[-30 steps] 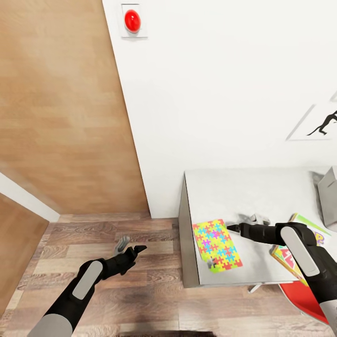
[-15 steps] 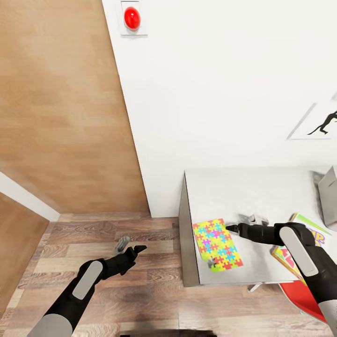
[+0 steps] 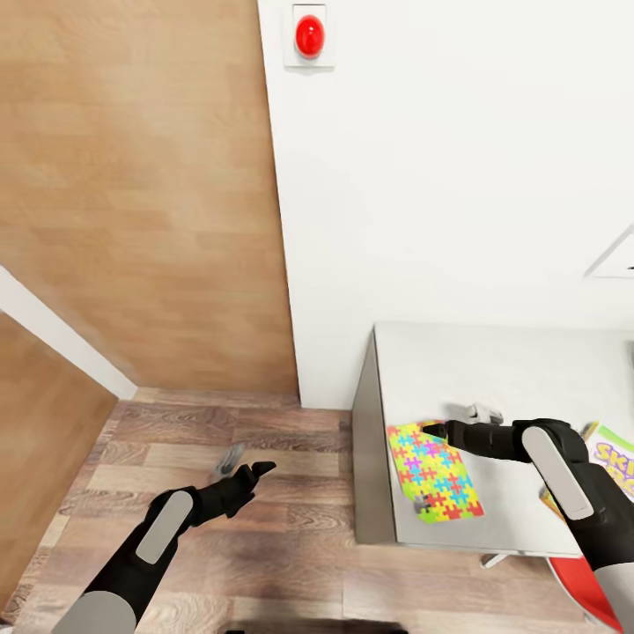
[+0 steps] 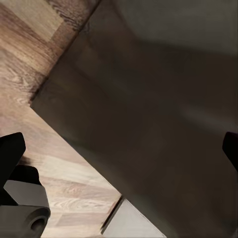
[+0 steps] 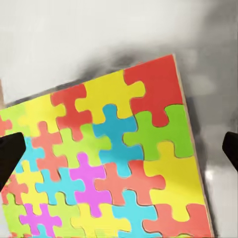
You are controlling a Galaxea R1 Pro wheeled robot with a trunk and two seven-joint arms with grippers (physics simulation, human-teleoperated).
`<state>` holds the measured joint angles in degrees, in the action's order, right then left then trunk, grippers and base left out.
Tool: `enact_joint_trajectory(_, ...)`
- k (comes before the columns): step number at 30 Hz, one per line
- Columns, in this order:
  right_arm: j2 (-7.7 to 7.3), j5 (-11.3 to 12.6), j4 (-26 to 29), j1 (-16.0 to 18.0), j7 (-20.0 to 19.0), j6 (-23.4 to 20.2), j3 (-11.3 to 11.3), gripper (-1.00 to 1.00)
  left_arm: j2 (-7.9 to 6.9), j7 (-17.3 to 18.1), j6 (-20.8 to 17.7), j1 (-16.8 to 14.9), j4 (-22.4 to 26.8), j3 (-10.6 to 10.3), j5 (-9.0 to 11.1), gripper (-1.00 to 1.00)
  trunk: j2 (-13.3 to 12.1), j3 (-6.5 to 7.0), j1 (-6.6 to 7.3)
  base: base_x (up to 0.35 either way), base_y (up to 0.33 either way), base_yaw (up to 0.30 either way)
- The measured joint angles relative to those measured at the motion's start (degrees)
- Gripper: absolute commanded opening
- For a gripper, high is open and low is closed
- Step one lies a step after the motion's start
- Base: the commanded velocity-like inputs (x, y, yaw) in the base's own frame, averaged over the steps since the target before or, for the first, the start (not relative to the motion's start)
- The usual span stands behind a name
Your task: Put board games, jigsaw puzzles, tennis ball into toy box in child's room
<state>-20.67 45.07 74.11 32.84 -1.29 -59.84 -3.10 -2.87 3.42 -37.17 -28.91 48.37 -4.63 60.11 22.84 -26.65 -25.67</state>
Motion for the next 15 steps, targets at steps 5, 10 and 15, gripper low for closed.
enact_joint_trajectory(5, 0.02, 0.09, 0.00, 0.02, -0.01, 0.00, 0.00, 1.00, 0.00, -0.02, 0.01, 0.00, 0.00, 0.00, 0.00, 1.00, 0.00, 0.00, -0.02, 0.000, 0.000, 0.257)
enact_joint_trajectory(10, 0.03, 0.27, 0.01, 0.00, -0.02, 0.00, 0.00, 1.00, 0.00, 0.00, 0.02, 0.01, -0.01, -0.04, -0.01, 1.00, 0.00, 0.00, -0.02, 0.000, 0.000, 0.132)
enact_joint_trajectory(15, -0.01, 0.56, 0.02, -0.01, -0.04, -0.01, 0.06, 1.00, 0.01, 0.00, 0.03, 0.01, -0.02, -0.06, -0.01, 1.00, 0.00, 0.00, -0.06, 0.000, 0.000, 0.054)
